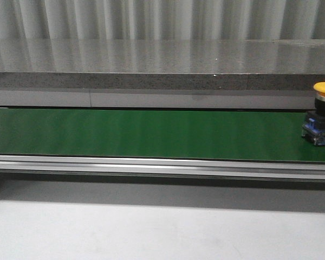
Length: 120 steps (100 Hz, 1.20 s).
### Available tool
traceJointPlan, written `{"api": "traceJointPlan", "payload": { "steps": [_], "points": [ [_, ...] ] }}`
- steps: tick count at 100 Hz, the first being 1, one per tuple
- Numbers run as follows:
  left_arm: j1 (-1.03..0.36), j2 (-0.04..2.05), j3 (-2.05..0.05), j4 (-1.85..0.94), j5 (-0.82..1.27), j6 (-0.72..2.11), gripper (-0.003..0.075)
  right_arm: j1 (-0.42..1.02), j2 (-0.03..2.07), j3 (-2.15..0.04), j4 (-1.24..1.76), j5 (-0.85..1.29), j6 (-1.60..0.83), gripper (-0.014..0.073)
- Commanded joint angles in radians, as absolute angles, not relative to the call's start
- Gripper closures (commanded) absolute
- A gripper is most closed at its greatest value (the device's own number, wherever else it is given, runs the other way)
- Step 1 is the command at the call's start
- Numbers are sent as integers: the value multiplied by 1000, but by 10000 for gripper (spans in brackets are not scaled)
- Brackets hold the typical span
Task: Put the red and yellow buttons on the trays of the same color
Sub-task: 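Grasp the yellow button at the belt end with the right gripper, then lower the yellow button into the yellow tray and open the right gripper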
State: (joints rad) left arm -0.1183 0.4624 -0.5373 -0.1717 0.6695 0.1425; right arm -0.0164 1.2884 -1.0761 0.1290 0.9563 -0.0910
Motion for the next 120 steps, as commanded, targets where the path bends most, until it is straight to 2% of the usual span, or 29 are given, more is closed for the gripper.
{"api": "traceJointPlan", "payload": {
  "steps": [1,24,32,39,54,63,81,96,120],
  "points": [
    [-126,466,-565,-191,601,144,741,-4,1299,-1100,143,927,-133,-9],
    [-126,466,-565,-191,601,144,741,-2,1397,-1100,173,856,-182,-9],
    [-126,466,-565,-191,601,144,741,-2,1425,-1100,169,815,-182,21],
    [-126,466,-565,-191,601,144,741,-2,1445,-1100,159,803,-182,106],
    [-126,466,-565,-191,601,144,741,-9,1465,-1100,159,799,-182,393],
    [-126,466,-565,-191,601,144,741,-10,1458,-1100,159,777,-182,482],
    [-126,466,-565,-191,601,144,741,-10,1406,-1100,130,740,-140,494],
    [-126,466,-565,-191,601,144,741,-45,1345,-1100,-11,739,27,494],
    [-126,466,-565,-191,601,144,741,-252,1254,-1100,-170,745,269,494]
  ]
}}
